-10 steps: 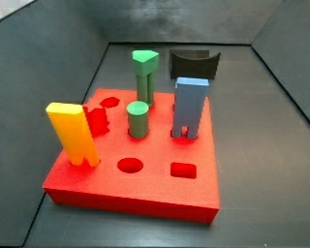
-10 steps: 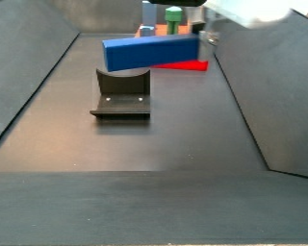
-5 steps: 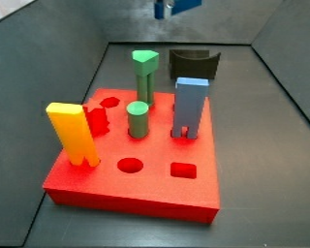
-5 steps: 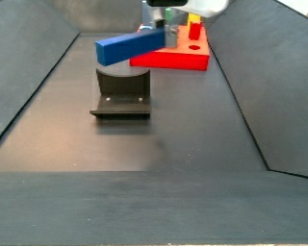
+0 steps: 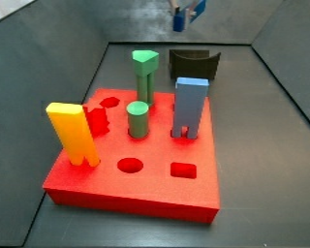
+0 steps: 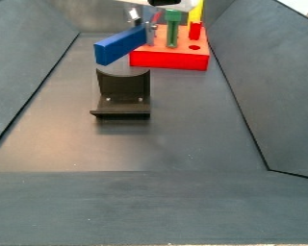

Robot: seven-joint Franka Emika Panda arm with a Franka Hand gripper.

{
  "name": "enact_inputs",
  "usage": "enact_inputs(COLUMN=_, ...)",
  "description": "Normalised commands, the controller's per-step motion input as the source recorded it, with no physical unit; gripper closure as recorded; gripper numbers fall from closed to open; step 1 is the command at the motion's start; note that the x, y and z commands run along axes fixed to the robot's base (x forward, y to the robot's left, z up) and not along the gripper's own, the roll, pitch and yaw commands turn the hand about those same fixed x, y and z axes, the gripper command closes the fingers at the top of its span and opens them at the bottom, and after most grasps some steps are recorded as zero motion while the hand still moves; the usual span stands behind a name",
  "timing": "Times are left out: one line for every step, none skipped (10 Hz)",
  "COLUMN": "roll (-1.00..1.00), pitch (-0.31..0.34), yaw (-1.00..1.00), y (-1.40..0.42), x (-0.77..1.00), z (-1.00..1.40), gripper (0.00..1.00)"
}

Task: Pick up the rectangle object. Move up. Place the rectangle object on the fixture. Regrasp the rectangle object. Move to above the board. Insert the rectangle object.
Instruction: Place the rectangle object on the fixture.

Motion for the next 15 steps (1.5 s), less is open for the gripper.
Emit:
enact_inputs(roll=0.20, pitch=0.081, yaw=1.00, y=-0.09, x=0.60, z=-0.03, gripper=1.00)
enact_inputs(roll=0.24, pitch=0.112, yaw=1.00, y=-0.06, x=0.49, z=-0.02, gripper=1.00)
enact_inputs(roll=0.28, pitch=0.156, yaw=0.88, y=-0.04, x=0.35, z=0.00, gripper=1.00)
enact_inputs(roll=-1.00, pitch=0.033, yaw=0.31, y=0.11, x=0.31, z=0.62, gripper=1.00)
enact_inputs(roll=-1.00, pitch=0.032, yaw=0.25, y=0.11, x=0.22, z=0.60, gripper=1.00)
enact_inputs(roll=-1.00, pitch=0.042, yaw=0.22, y=0.12, x=0.06, z=0.38, gripper=1.00)
enact_inputs(roll=-1.00, pitch=0.041, yaw=0.21, y=0.07, x=0.02, z=0.20, gripper=1.00)
enact_inputs(roll=-1.00, pitch=0.047, yaw=0.20, y=0.04, x=0.02, z=0.11, gripper=1.00)
enact_inputs(roll=-1.00, pitch=0.060, yaw=0.20, y=0.04, x=0.03, z=0.08, gripper=1.00)
enact_inputs(roll=-1.00, pitch=0.081, yaw=0.18, y=0.04, x=0.03, z=0.05, gripper=1.00)
enact_inputs(roll=-1.00, pitch=0.096, yaw=0.17, y=0.03, x=0.04, z=0.02, gripper=1.00)
enact_inputs(roll=-1.00, pitch=0.122, yaw=0.15, y=0.03, x=0.06, z=0.00, gripper=1.00)
enact_inputs(roll=-1.00, pitch=0.148, yaw=0.13, y=0.04, x=0.07, z=-0.01, gripper=1.00)
enact_inputs(roll=-1.00, pitch=0.175, yaw=0.10, y=0.04, x=0.08, z=-0.01, gripper=1.00)
enact_inputs(roll=-1.00, pitch=0.199, yaw=0.07, y=0.04, x=0.08, z=-0.02, gripper=1.00)
